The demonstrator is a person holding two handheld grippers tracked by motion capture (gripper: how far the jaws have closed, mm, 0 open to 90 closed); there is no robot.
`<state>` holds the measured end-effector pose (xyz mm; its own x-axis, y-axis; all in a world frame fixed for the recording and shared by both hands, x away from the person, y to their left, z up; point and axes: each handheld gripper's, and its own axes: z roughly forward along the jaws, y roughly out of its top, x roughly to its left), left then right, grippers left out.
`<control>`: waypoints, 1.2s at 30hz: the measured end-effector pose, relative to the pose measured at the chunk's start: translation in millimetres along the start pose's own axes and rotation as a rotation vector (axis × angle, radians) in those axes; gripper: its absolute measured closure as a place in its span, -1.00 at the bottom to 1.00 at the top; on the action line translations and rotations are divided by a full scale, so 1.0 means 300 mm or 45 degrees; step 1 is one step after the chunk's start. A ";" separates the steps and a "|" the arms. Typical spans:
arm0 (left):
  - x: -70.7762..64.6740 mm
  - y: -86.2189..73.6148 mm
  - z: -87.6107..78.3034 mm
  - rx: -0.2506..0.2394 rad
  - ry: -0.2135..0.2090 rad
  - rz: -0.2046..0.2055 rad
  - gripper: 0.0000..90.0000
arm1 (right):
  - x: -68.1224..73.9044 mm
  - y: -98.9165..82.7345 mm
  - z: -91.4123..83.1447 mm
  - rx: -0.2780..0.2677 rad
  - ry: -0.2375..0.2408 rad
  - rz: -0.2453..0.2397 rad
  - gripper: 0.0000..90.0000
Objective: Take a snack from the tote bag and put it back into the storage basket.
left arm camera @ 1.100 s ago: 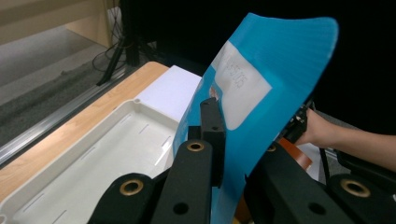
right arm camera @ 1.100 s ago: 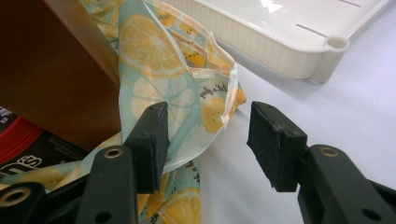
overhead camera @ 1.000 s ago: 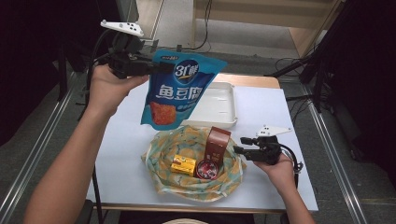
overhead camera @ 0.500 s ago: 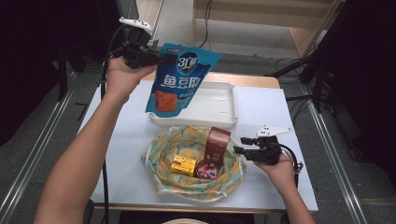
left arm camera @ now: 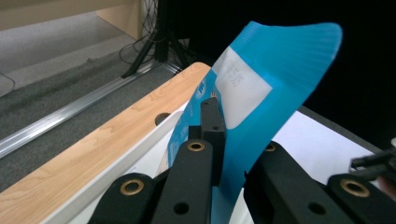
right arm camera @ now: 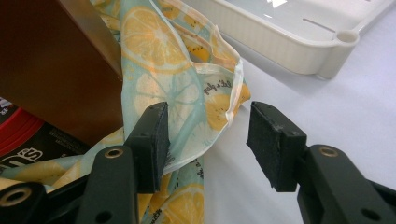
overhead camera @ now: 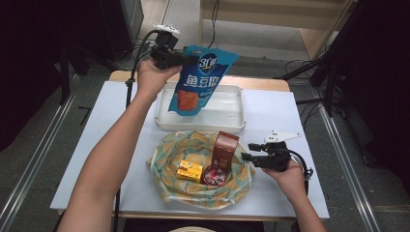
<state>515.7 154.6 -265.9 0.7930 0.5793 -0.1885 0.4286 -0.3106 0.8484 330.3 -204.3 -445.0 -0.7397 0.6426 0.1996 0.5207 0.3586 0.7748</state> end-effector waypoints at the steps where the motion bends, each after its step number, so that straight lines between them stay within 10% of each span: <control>1: 0.007 -0.008 0.011 -0.003 0.011 -0.002 1.00 | 0.000 0.000 0.001 -0.002 0.001 -0.004 0.10; 26: 0.084 -0.141 0.013 0.015 -0.008 -0.016 0.96 | 0.009 -0.001 0.010 0.019 0.006 -0.026 0.11; 36: 0.069 -0.153 -0.011 0.024 -0.007 -0.006 0.45 | 0.009 -0.001 0.011 0.020 0.006 -0.031 0.11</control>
<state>511.1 183.3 -307.3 0.7934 0.5766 -0.1952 0.4403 -0.3222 0.8380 329.7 -200.4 -446.7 -0.7541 0.6306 0.1835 0.5091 0.3849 0.7698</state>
